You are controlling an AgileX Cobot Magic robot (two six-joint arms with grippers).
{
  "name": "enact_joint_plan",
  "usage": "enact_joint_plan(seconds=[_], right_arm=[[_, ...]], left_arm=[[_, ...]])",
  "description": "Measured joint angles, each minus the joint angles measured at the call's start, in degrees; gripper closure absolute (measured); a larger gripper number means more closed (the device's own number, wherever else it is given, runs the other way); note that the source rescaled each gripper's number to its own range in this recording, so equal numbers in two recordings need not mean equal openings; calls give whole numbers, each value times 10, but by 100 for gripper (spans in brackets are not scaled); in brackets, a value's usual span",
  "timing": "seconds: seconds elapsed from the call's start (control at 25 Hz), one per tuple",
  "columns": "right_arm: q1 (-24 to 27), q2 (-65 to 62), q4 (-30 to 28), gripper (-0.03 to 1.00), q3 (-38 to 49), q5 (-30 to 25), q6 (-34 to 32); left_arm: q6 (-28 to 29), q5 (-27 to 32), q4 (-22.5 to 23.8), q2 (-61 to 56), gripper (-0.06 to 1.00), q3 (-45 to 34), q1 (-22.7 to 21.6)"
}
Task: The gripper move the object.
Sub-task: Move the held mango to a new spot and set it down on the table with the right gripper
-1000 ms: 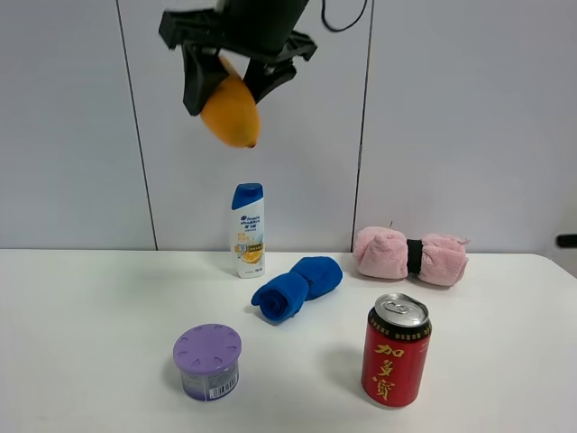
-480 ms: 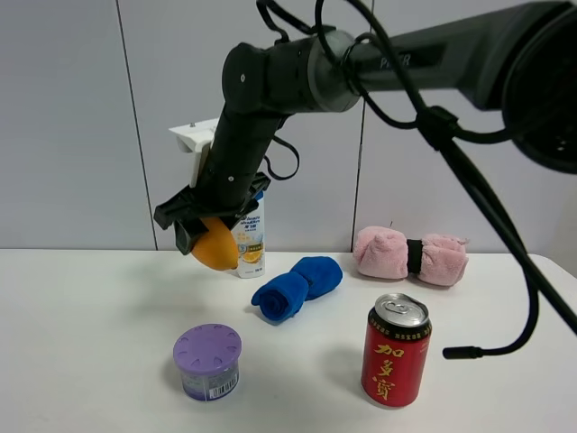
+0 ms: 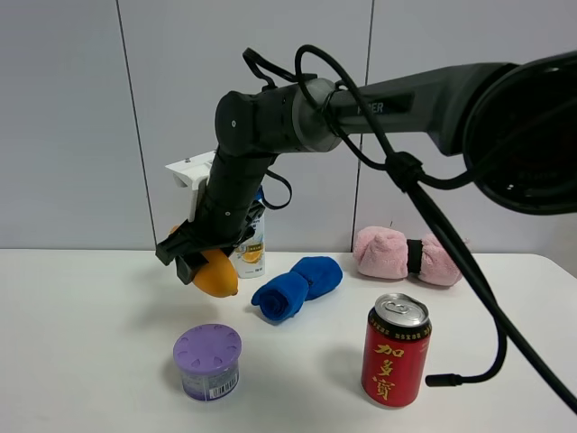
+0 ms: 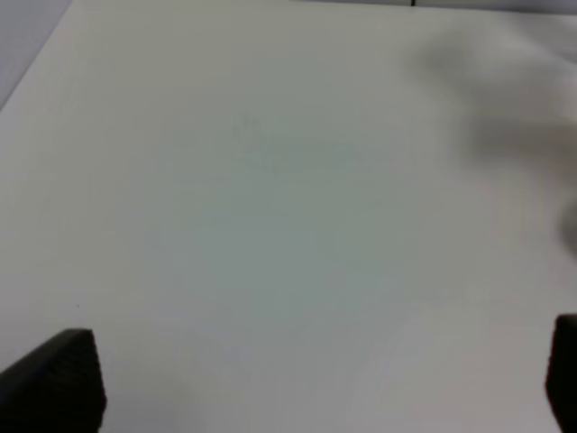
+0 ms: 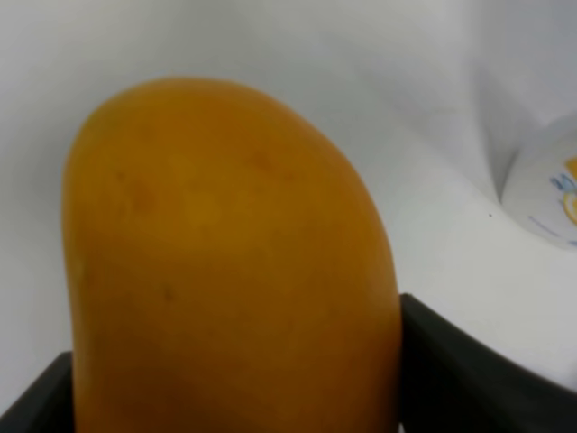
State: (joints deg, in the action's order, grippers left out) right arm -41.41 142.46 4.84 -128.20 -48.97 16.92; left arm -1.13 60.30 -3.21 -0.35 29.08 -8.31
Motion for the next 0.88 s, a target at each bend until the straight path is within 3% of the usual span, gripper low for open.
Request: enact_joint_plan(seconds=[0.88], right_arm=[[-1, 30, 1, 97, 0, 9, -42]], left_arm=[[0, 0, 0, 0, -6, 0, 0]])
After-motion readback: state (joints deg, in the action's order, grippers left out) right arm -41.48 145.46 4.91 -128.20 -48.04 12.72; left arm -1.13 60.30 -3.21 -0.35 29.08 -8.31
